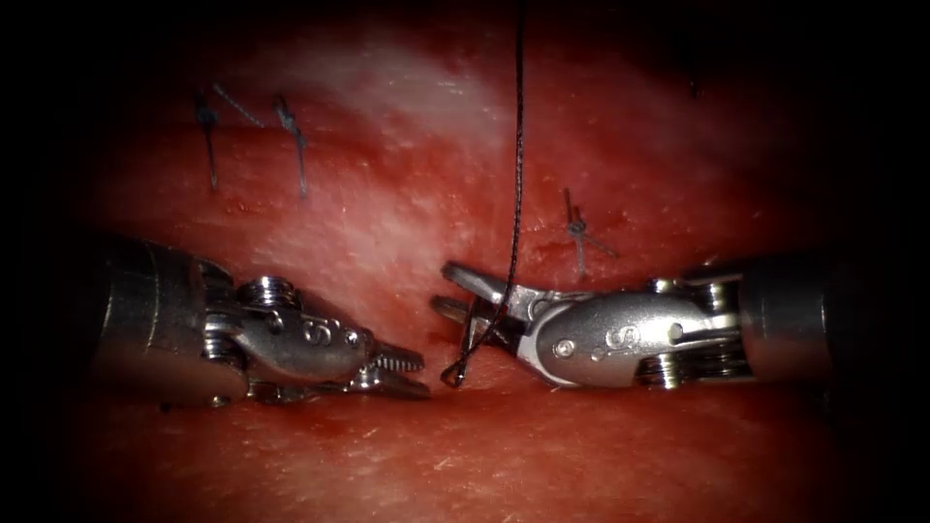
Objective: Wound Closure
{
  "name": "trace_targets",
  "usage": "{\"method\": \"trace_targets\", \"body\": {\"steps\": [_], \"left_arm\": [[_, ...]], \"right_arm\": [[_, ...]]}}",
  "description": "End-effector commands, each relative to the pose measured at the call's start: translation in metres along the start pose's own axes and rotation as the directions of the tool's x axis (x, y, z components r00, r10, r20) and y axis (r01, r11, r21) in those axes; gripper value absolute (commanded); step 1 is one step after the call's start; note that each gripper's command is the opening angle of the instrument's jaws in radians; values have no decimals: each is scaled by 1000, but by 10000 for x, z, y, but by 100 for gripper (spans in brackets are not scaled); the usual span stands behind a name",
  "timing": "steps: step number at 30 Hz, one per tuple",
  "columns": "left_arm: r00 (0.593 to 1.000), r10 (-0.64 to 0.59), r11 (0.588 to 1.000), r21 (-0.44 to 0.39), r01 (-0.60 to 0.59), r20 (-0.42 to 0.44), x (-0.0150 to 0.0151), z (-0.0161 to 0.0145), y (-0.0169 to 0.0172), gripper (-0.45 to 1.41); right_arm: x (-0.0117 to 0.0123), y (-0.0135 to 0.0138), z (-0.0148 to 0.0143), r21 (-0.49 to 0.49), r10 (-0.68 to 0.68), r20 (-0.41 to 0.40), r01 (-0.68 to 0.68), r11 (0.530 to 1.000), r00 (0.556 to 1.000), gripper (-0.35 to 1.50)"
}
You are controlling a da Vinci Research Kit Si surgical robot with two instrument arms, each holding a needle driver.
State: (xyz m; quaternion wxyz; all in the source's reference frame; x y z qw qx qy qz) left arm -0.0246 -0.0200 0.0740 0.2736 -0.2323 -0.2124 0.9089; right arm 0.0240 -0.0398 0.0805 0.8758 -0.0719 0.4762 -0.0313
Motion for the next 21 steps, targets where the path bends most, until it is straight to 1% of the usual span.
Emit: {"method": "trace_targets", "body": {"steps": [1, 6, 11, 14, 21], "left_arm": [[1000, 1, 1000, -1, -1, 0, 1, 7, 2, -10], [1000, 1, 1000, -1, -1, 0, 1, 7, 2, -10], [1000, 0, 1000, -1, 0, 0, 2, 7, 2, -10], [1000, 6, 1000, -1, -6, 0, 2, 6, 3, -10], [1000, 11, 1000, -2, -11, 0, 2, 6, 3, -10]], "right_arm": [[1, -7, 7, 7, -1, 2, 1, 1000, 1000, -35], [0, -8, 3, 17, -3, 5, 3, 1000, 1000, -35], [-4, -10, 5, 34, -8, 20, 7, 999, 1000, -35], [-13, -13, 7, 47, 0, 39, -2, 999, 999, -35], [-38, -17, 4, 67, 87, 87, -93, 993, 992, -35]]}}
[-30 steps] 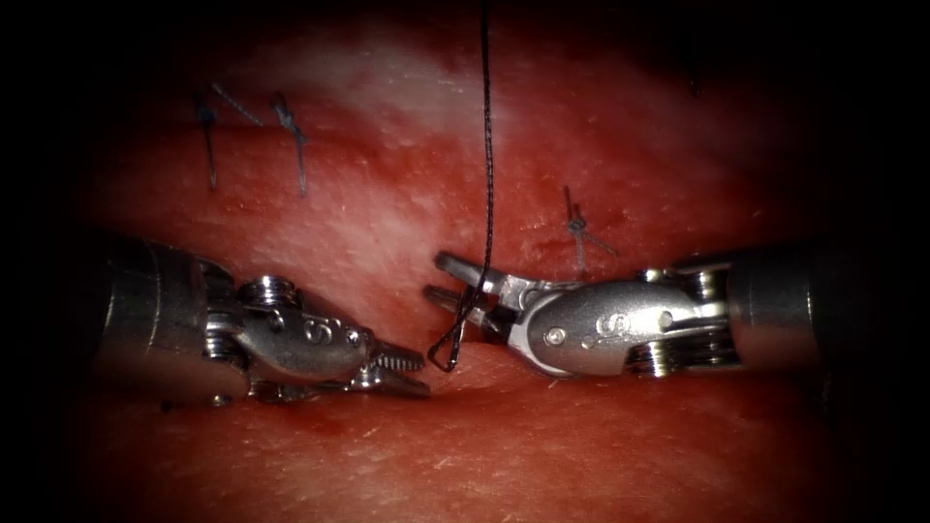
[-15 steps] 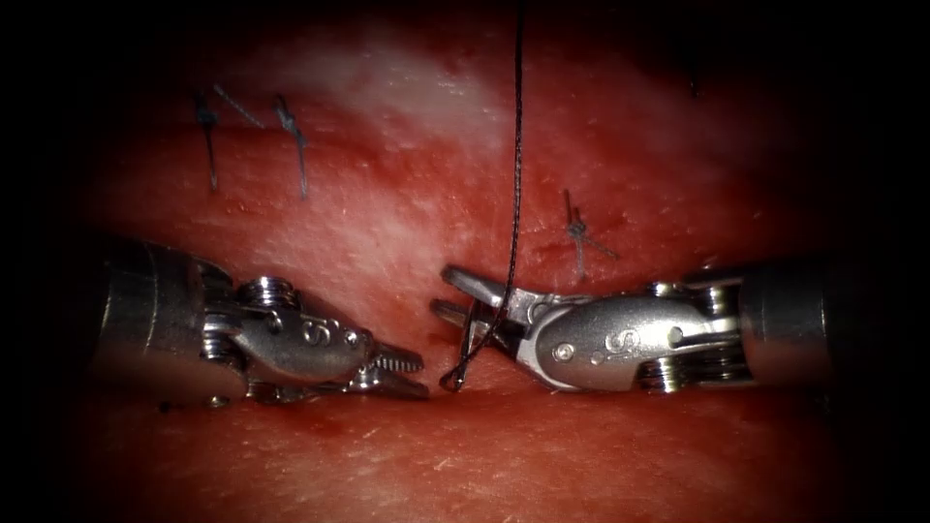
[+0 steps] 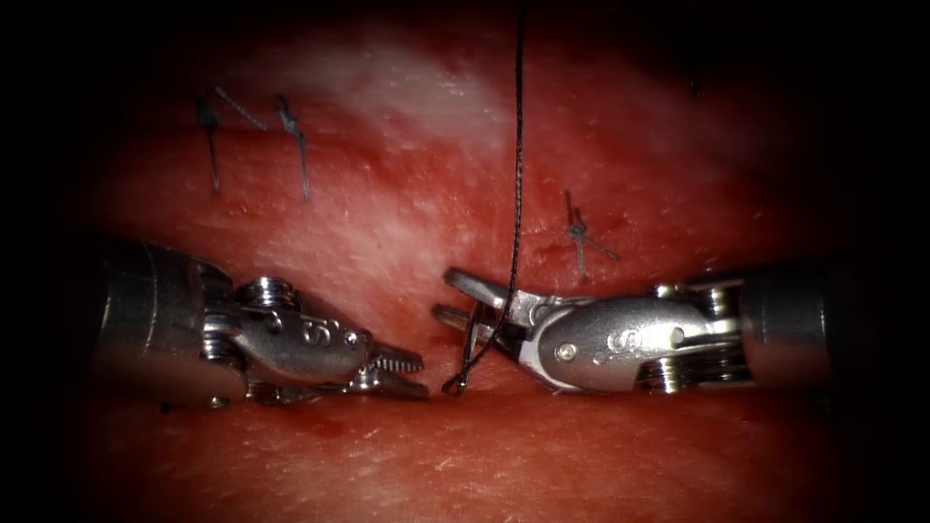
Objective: Wound Closure
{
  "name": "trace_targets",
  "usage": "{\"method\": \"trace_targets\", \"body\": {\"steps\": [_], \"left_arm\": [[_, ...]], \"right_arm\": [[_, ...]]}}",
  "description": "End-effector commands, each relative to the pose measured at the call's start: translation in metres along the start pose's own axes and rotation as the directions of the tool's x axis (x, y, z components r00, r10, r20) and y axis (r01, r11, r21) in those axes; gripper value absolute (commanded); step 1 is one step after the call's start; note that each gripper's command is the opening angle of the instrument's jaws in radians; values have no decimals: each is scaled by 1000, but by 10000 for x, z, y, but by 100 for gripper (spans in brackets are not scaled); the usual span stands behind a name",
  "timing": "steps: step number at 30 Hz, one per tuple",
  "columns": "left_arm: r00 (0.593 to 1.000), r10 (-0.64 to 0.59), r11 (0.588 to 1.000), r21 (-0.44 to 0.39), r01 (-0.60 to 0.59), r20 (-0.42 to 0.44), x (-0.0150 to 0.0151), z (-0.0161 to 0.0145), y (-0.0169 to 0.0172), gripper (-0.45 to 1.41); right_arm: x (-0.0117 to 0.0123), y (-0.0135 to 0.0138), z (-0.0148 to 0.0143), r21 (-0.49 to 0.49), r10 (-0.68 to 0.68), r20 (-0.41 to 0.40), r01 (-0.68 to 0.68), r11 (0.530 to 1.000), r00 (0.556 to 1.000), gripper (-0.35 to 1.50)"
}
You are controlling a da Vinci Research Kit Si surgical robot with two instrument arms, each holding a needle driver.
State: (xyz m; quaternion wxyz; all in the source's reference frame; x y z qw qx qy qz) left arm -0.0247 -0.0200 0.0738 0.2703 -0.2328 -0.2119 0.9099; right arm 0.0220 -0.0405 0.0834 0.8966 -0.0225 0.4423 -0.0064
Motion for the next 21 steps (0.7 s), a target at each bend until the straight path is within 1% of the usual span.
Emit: {"method": "trace_targets", "body": {"steps": [1, 10, 17, 21], "left_arm": [[1000, 4, 1000, -1, -4, 0, 1, 8, 1, -10], [1000, 4, 1000, -1, -4, 0, 2, 8, 2, -11], [1000, 10, 1000, -1, -10, 0, 2, 8, 2, -11], [1000, 9, 1000, -1, -9, 0, 2, 8, 2, -11]], "right_arm": [[-5, -5, 7, 7, 12, 11, -12, 1000, 1000, -35], [-19, -12, 10, 43, 111, 73, -114, 992, 991, -35], [-26, -13, 7, 64, 144, 93, -150, 987, 985, -35], [-25, -14, 8, 87, 146, 81, -153, 984, 986, -35]]}}
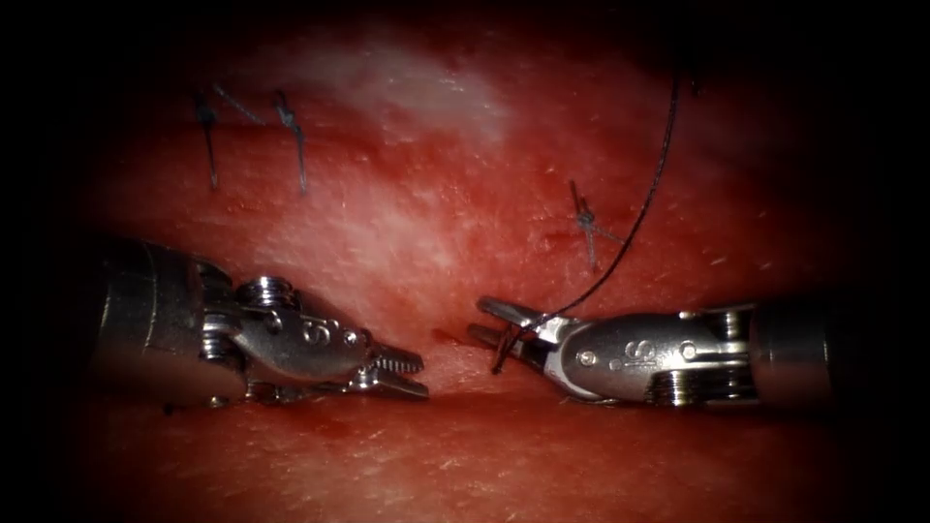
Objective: Wound Closure
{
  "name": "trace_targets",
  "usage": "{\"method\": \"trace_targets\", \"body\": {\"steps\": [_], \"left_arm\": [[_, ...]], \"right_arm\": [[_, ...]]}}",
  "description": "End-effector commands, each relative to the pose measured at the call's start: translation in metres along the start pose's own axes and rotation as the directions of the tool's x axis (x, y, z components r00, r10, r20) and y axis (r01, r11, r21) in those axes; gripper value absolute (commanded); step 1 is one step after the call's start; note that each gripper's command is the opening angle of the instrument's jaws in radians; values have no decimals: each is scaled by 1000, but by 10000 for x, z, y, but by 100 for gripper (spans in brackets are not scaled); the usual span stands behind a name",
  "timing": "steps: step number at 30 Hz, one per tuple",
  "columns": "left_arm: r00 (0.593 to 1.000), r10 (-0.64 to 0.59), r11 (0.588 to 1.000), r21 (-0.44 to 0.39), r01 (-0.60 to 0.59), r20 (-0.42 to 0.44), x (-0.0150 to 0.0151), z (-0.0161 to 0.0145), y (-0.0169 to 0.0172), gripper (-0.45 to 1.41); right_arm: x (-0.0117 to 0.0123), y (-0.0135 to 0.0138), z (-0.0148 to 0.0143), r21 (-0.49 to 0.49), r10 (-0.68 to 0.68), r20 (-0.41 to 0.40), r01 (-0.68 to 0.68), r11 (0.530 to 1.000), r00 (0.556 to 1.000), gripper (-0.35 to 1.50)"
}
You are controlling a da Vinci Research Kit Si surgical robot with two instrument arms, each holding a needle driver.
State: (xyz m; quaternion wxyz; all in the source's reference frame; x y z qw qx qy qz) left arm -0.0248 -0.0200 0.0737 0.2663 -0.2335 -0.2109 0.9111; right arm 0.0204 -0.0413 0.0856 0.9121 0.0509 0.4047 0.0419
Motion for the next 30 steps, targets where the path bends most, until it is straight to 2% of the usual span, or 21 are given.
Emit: {"method": "trace_targets", "body": {"steps": [1, 4, 9, 10, 11, 14, 22, 26, 30], "left_arm": [[1000, 1, 1000, -1, -1, -1, 1, 8, 1, -11], [1000, 1, 1000, -1, -1, -1, 1, 8, 1, -11], [1000, 4, 1000, -1, -4, 0, 4, 8, 4, -10], [1000, 7, 1000, 0, -7, 0, 5, 8, 5, -10], [1000, 6, 1000, -1, -6, 0, 7, 7, 5, -10], [1000, 7, 1000, 0, -7, -5, 12, 6, 5, -10], [995, 19, 1000, 26, -17, -100, 30, 9, -3, -3], [991, 19, 999, 36, -14, -130, 36, 17, -5, -3], [991, 19, 999, 38, -14, -132, 35, 26, -1, -3]], "right_arm": [[3, -4, 8, 13, 2, -16, -1, 1000, 1000, -35], [7, 0, 6, -8, 12, -34, -13, 1000, 999, -35], [29, 27, -1, -131, -77, -160, 56, 990, 984, -35], [38, 32, -3, -149, -71, -198, 41, 988, 978, 69], [41, 30, -3, -159, -76, -202, 44, 986, 976, 76], [44, 24, -1, -175, -74, -229, 34, 984, 971, 111], [59, 40, -27, -318, -107, -225, 31, 948, 968, 119], [72, 42, -37, -346, -167, -211, 86, 934, 963, 106], [84, 41, -30, -347, -197, -221, 111, 931, 955, 98]]}}
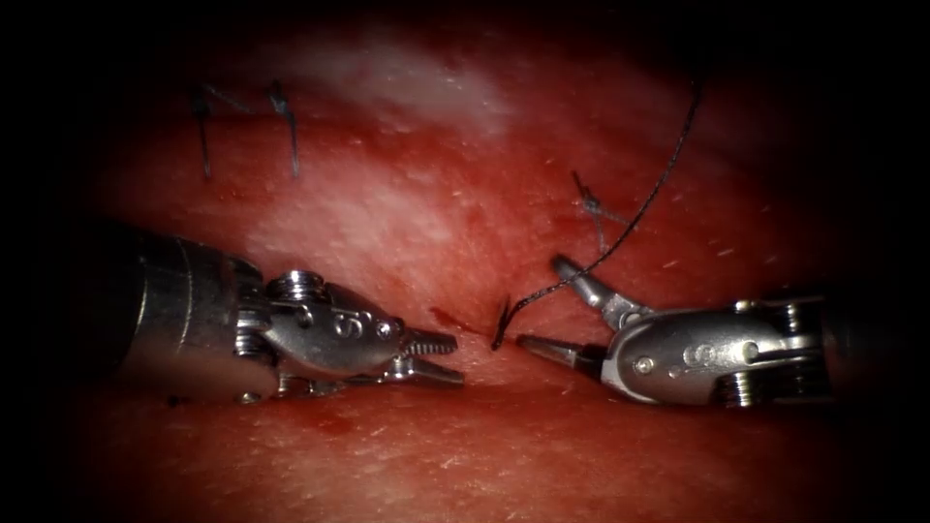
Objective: Wound Closure
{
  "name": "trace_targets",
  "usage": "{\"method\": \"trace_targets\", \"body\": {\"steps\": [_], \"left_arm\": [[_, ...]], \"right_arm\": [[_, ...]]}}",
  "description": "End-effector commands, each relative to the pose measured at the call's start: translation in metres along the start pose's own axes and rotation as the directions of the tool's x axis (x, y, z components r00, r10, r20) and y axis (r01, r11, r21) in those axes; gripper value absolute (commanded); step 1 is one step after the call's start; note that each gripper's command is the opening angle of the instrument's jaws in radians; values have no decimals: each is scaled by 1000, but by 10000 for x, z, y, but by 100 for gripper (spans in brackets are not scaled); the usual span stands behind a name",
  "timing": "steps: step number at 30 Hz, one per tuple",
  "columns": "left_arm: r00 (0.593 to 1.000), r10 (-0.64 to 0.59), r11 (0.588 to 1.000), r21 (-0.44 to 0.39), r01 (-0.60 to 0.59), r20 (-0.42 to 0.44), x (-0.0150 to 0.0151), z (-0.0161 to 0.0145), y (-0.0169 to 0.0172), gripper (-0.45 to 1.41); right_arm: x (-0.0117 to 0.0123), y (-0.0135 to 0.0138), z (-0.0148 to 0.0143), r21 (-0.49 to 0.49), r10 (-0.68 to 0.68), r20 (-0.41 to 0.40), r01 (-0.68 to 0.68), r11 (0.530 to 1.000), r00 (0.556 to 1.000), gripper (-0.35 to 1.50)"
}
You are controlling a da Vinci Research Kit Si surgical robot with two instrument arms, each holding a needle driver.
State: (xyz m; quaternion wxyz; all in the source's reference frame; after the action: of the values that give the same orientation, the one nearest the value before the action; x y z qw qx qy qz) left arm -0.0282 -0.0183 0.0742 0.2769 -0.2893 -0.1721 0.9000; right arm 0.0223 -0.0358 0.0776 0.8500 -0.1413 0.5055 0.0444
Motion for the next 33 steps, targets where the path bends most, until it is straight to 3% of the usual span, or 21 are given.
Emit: {"method": "trace_targets", "body": {"steps": [1, 10, 18, 20, 22, 24, 33], "left_arm": [[1000, 0, 1000, -6, 0, -1, 0, 10, 2, -3], [1000, 3, 1000, -21, -3, -3, -4, 12, 4, -1], [1000, 7, 999, -33, -7, 14, -7, 9, 9, -1], [1000, 8, 999, -36, -7, 17, -7, 10, 10, -1], [1000, 8, 999, -39, -8, 19, -7, 10, 11, -3], [1000, 9, 999, -38, -8, 19, -8, 11, 11, -3], [1000, 11, 999, -40, -10, 22, -10, 12, 11, -3]], "right_arm": [[5, -8, 15, 6, -6, -9, 6, 1000, 1000, 98], [18, 1, 40, 6, -42, -18, 42, 999, 999, 91], [4, 0, 45, 8, -77, -26, 77, 997, 997, 79], [4, 1, 44, 7, -76, -29, 76, 997, 997, 56], [7, 2, 42, 8, -95, -48, 95, 995, 994, 4], [9, 4, 40, 4, -115, -59, 115, 993, 992, -35], [7, 13, 34, -10, -169, -81, 169, 986, 982, -35]]}}
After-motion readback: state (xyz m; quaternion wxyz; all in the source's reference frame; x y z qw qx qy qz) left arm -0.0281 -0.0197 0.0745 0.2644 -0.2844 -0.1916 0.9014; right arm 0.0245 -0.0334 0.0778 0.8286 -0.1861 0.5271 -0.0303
